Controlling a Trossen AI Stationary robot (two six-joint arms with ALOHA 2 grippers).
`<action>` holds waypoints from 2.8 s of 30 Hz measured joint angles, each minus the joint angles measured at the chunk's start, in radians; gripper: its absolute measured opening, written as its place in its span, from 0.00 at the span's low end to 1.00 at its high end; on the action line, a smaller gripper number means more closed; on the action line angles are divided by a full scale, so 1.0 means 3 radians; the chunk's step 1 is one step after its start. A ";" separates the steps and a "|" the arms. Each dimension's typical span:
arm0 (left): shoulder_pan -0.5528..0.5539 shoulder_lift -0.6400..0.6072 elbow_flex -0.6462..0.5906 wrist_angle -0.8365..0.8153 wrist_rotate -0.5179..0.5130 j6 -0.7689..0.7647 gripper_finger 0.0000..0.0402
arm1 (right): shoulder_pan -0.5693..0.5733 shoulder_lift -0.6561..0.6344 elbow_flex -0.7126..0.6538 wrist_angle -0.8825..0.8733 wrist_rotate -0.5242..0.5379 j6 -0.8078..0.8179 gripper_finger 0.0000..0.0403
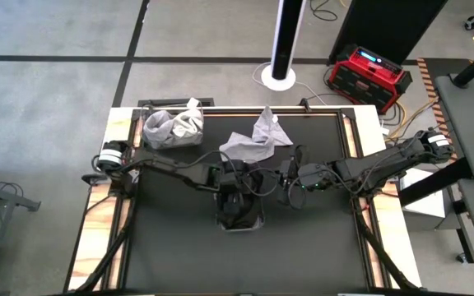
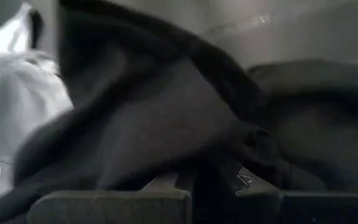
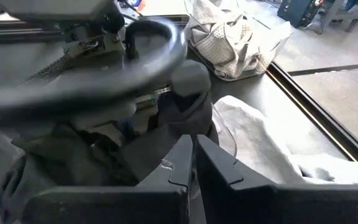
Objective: Sort towels by color in basket
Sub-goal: Put the black towel into the bottom transparent bin, then put the gray towel into the top transparent bin
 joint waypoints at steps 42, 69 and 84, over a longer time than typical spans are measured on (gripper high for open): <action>0.0003 -0.0145 -0.0008 -0.0271 0.0188 -0.0185 0.35 | -0.0001 0.0000 -0.0003 -0.0001 0.0000 0.0019 0.03; -0.0036 -0.0680 -0.0003 -0.0248 0.0168 -0.0064 0.47 | -0.0056 -0.0001 -0.0003 0.0050 0.0006 -0.0157 0.03; -0.1213 -0.1214 -0.0923 0.0900 -0.1511 -0.0431 0.42 | -0.0954 -0.0143 -0.0001 0.0151 -0.0185 -0.0538 0.03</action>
